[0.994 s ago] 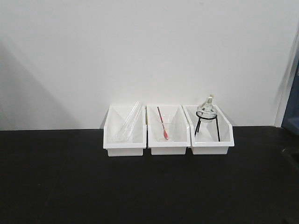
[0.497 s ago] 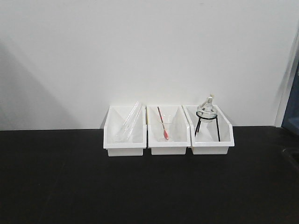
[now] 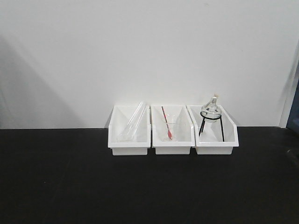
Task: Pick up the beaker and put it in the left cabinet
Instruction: 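Raise the held beaker with the right gripper away from the bench, then drive the base to the open cabinet holding the beaker in the right gripper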
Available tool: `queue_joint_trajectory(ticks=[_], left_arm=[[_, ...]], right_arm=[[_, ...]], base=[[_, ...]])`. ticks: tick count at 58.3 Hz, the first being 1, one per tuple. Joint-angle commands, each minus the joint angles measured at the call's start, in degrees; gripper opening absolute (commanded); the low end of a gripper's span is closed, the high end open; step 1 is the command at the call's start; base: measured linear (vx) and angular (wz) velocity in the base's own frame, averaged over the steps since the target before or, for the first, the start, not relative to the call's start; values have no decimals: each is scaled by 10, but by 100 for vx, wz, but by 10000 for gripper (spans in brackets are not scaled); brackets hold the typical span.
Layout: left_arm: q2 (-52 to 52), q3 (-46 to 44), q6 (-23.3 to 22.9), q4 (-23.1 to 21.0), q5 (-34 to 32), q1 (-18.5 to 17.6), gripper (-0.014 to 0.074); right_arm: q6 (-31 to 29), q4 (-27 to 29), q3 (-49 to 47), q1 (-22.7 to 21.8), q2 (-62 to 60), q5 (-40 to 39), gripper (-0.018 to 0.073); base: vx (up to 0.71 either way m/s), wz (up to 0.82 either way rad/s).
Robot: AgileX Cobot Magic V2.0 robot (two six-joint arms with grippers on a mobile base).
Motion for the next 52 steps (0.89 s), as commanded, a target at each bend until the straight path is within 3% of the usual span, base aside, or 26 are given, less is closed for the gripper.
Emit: queue_joint_trajectory(ticks=[1, 52], left_arm=[[-11, 9, -2, -5, -48, -2, 1], [-11, 9, -2, -5, -48, -2, 1]], right_arm=[[-1, -10, -16, -2, 2, -44, -6], [-1, -9, -16, -2, 2, -44, -6]], base=[[-3, 12], [-6, 27]])
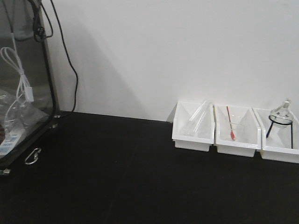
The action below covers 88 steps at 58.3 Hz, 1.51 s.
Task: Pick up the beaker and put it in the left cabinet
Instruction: 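Drive the base to the open cabinet holding the beaker in the right gripper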
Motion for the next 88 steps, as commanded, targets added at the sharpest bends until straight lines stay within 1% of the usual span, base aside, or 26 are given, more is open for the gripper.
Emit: queue_joint_trajectory(ticks=[1, 46, 88], left_arm=[[-11, 9, -2, -5, -48, -2, 1], [-11, 9, -2, -5, -48, -2, 1], [-11, 9, -2, -5, -48, -2, 1]], right_arm=[[-2, -10, -16, -2, 2, -46, -6], [-2, -10, -16, -2, 2, -46, -6], [-2, -10, -16, -2, 2, -46, -6]], base=[[-7, 36], [-5, 32], [-1, 46]])
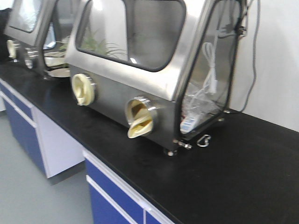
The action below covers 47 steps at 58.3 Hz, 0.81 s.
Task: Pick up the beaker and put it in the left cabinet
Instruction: 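Drive the base to the open cabinet holding the beaker in the right gripper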
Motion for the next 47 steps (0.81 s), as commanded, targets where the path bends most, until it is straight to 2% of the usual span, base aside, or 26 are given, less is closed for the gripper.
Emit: queue_joint_trajectory(ticks=[1, 47], left_arm=[[-11, 9, -2, -5, -48, -2, 1], [-11, 9, -2, -5, -48, -2, 1]], right_arm=[[-2, -10, -16, -2, 2, -46, -6], [-2, -10, -16, -2, 2, -46, -6]], base=[[-1, 39], [2, 23]])
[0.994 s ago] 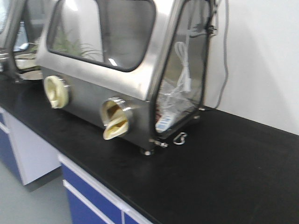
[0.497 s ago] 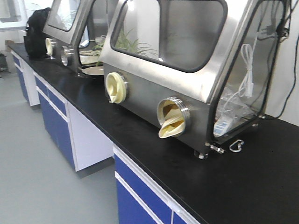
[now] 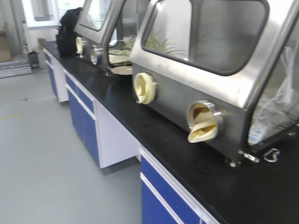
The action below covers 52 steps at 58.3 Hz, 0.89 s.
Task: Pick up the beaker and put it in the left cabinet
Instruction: 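Drive the base to the open cabinet holding the beaker in the right gripper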
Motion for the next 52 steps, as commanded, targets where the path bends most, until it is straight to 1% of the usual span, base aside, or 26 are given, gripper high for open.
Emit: queue_joint_trajectory(ticks=[1, 16, 41, 52], left_arm=[[-11, 9, -2, -5, -48, -2, 1], [-11, 9, -2, -5, -48, -2, 1], [-11, 9, -2, -5, -48, -2, 1], [-11, 9, -2, -5, -48, -2, 1]], right_arm=[[-2, -10, -16, -2, 2, -46, -6], [-2, -10, -16, -2, 2, -46, -6], [-2, -10, -16, -2, 2, -46, -6], [-2, -10, -16, -2, 2, -46, -6]], base=[[8, 31], [11, 43], [19, 63], [28, 51]])
